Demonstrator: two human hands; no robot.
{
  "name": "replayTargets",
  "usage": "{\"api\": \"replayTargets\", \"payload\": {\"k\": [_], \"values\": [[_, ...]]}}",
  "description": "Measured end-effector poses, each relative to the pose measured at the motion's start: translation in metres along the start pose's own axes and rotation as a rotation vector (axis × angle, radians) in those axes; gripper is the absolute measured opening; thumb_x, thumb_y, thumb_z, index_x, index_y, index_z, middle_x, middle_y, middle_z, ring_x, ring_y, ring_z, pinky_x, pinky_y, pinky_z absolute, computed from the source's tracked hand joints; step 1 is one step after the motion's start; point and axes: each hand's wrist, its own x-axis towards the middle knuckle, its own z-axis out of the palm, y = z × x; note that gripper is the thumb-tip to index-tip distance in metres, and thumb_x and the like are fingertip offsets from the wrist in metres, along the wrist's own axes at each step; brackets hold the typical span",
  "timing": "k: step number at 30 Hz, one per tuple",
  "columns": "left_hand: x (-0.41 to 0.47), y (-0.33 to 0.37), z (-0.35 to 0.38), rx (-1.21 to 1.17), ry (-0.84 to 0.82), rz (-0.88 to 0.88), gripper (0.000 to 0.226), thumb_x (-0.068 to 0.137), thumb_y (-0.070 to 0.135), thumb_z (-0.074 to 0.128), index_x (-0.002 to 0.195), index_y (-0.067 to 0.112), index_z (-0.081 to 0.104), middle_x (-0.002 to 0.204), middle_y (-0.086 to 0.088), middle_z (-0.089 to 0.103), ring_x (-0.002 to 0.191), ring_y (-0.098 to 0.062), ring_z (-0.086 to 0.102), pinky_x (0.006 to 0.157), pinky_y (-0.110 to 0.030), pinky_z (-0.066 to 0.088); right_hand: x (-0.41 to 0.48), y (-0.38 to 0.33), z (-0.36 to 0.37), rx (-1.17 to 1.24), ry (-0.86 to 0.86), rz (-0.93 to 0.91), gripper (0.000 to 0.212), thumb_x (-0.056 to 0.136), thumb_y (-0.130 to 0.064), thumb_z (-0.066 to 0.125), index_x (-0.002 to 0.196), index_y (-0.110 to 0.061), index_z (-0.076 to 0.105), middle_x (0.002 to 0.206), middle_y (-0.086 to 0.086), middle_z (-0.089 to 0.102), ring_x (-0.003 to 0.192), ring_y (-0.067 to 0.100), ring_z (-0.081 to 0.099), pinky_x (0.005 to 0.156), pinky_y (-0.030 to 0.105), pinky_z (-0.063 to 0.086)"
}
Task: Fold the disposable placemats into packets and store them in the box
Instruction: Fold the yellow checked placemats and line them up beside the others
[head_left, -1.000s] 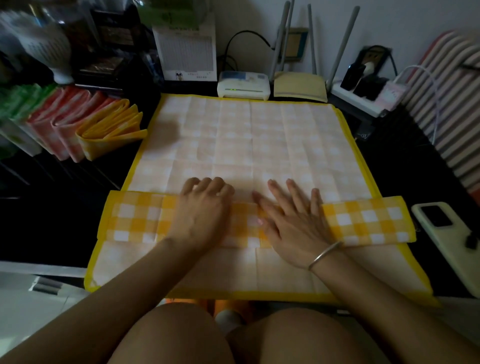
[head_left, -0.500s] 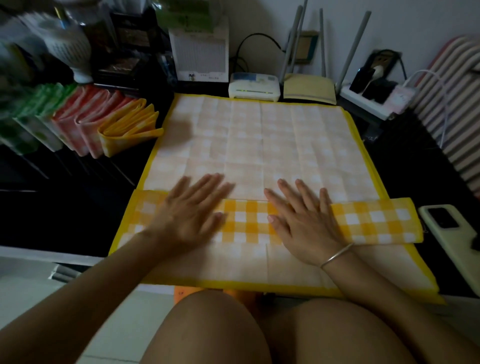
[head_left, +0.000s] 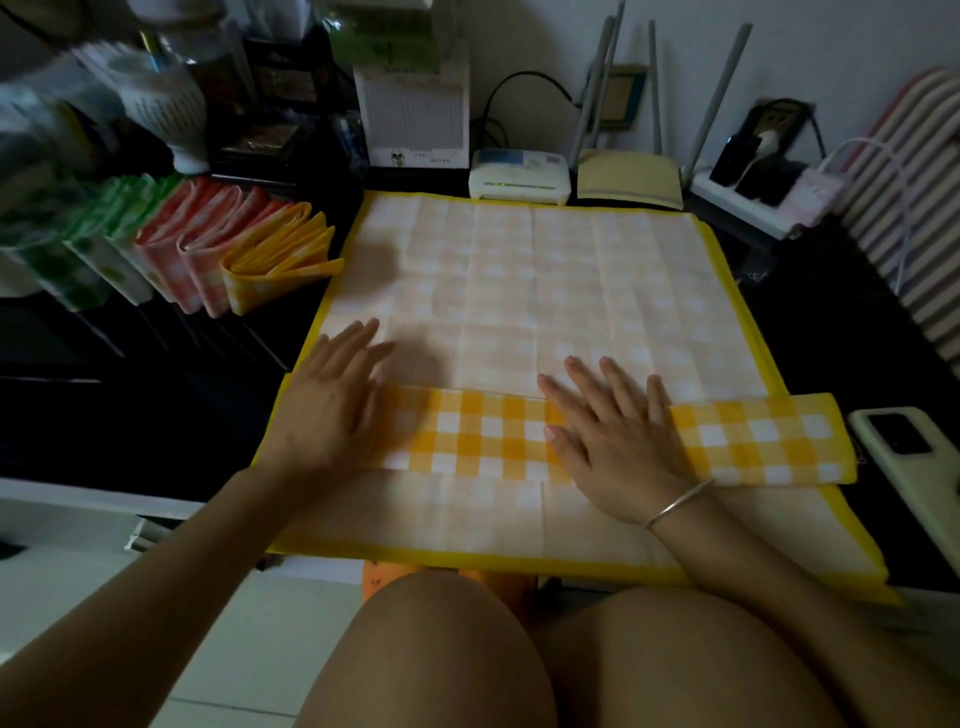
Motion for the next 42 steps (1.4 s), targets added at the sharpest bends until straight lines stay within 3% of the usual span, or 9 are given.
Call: {"api": "replayTargets", "payload": {"k": [5,16,22,26,29,32,36,40,42], "values": [[0.001,0.074,0.028,0.096,-0.184,0.336,0.060,0.096,0.037,0.030,0.148,0.008,0.039,0.155,-0.010,0.034,0.145,-0.025,0.028,0.119,-0.051,0.013,-0.001,0.000,0.000,0.009,0.023,0.010,0.068,0.083,-0.064,-0.007,0.148,-0.047,0.000,0.160,-0.015,-0.009,0.147,0.020,-0.013,0.113,0.060,-0.005],[0.001,0.091,0.054,0.116,-0.261,0.242,0.063,0.099,0.053,0.020,0.155,0.024,0.021,0.161,0.003,0.019,0.150,-0.014,0.014,0.118,-0.051,0.018,-0.007,0.031,-0.001,0.003,0.018,-0.119,0.068,0.086,-0.066,-0.004,0.150,-0.042,-0.003,0.159,-0.015,-0.007,0.147,0.013,-0.009,0.118,0.048,0.000],[0.002,0.090,0.055,0.114,-0.273,0.232,0.062,0.100,0.055,0.016,0.156,0.028,0.015,0.162,0.005,0.014,0.150,-0.012,0.009,0.120,-0.051,0.014,-0.039,0.122,-0.005,-0.068,-0.036,0.044,0.070,0.072,-0.070,-0.031,0.139,-0.051,-0.025,0.154,-0.022,-0.022,0.143,0.007,-0.023,0.116,0.047,-0.012],[0.004,0.088,0.055,0.099,-0.293,0.238,0.063,0.099,0.060,0.008,0.155,0.030,0.008,0.162,0.007,0.009,0.150,-0.012,0.005,0.120,-0.048,0.008,-0.040,0.125,-0.003,-0.032,-0.042,0.050,0.068,0.078,-0.071,-0.015,0.143,-0.050,-0.015,0.155,-0.023,-0.018,0.143,0.004,-0.020,0.117,0.042,-0.012],[0.006,0.087,0.055,0.065,-0.311,0.212,0.073,0.092,0.066,-0.010,0.154,0.029,0.000,0.161,0.010,0.002,0.150,-0.008,-0.002,0.121,-0.043,0.001,-0.035,0.128,-0.004,0.189,0.022,0.050,0.072,0.080,-0.070,0.006,0.147,-0.046,0.010,0.158,-0.020,0.003,0.146,0.003,-0.005,0.119,0.038,-0.006],[0.006,0.087,0.054,0.033,-0.314,0.209,0.075,0.093,0.068,-0.005,0.156,0.029,0.002,0.163,0.010,0.002,0.150,-0.006,-0.003,0.121,-0.042,0.000,-0.038,0.125,-0.018,0.462,0.269,0.163,0.065,0.084,-0.057,0.033,0.141,-0.028,0.043,0.153,-0.004,0.033,0.143,0.017,0.022,0.118,0.045,0.012],[0.005,0.090,0.052,0.042,-0.315,0.210,0.074,0.093,0.071,0.004,0.155,0.033,0.017,0.162,0.010,0.004,0.150,-0.008,0.000,0.121,-0.046,0.004,-0.071,0.098,-0.033,0.503,0.653,0.249,0.028,0.088,-0.020,0.053,0.114,-0.016,0.063,0.116,0.004,0.060,0.108,0.021,0.053,0.093,0.033,0.041],[0.006,0.090,0.051,0.036,-0.331,0.204,0.073,0.091,0.071,0.002,0.155,0.037,0.015,0.162,0.013,0.000,0.149,-0.006,-0.005,0.121,-0.043,-0.001,-0.102,0.058,-0.033,1.198,0.295,0.687,0.008,0.094,-0.008,0.056,0.094,-0.008,0.063,0.066,-0.003,0.068,0.049,0.011,0.062,0.044,0.021,0.043],[0.006,0.090,0.052,0.029,-0.329,0.195,0.073,0.090,0.071,0.003,0.154,0.038,0.015,0.162,0.013,0.001,0.149,-0.005,-0.005,0.121,-0.041,-0.003,-0.109,0.050,-0.035,1.543,0.072,0.882,0.011,0.095,-0.010,0.055,0.100,-0.003,0.063,0.075,0.008,0.073,0.057,0.017,0.069,0.042,0.019,0.047]]}}
